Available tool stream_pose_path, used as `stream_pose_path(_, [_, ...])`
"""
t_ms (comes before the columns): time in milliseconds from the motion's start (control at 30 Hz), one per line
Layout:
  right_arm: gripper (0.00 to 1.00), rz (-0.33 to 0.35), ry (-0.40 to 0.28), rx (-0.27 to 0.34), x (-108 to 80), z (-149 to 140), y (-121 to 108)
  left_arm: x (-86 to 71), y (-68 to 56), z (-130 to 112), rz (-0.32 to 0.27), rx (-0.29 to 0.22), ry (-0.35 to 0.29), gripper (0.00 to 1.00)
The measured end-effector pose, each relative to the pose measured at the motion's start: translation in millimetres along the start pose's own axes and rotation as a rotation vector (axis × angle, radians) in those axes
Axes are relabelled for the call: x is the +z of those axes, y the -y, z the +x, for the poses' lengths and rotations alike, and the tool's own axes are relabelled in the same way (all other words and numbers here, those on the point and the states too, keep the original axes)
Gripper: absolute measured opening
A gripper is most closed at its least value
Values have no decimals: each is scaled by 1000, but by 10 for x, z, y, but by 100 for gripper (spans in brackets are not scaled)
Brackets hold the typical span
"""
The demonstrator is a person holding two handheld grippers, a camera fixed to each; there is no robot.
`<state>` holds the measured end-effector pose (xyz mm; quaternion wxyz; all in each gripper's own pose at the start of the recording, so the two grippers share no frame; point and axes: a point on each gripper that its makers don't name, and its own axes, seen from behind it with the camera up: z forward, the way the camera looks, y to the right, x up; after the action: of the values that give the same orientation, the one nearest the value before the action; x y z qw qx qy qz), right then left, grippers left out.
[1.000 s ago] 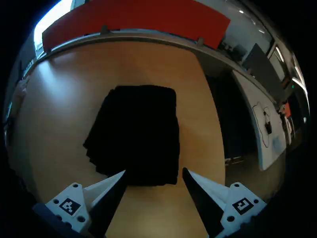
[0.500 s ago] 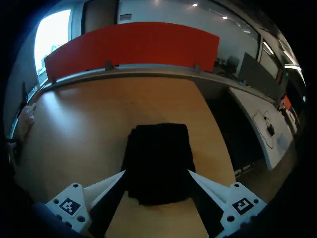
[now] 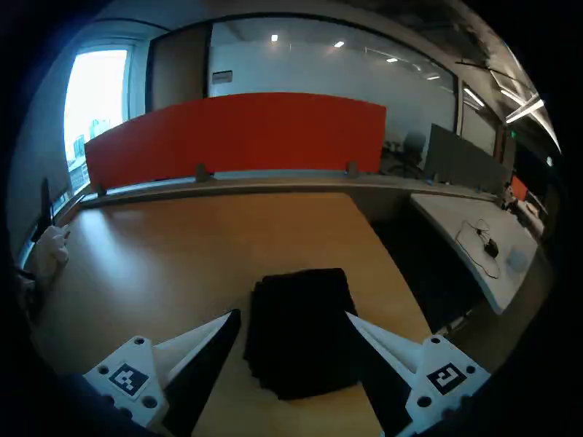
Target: Fold towel
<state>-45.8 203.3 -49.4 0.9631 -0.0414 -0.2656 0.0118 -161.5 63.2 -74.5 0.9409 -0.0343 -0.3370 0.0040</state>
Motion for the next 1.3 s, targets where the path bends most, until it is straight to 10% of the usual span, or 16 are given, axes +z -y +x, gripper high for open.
stream_pose_path(1300, [100,61,-347,2,-364,1077,938,-166,378,1366,60,-30,-466,95])
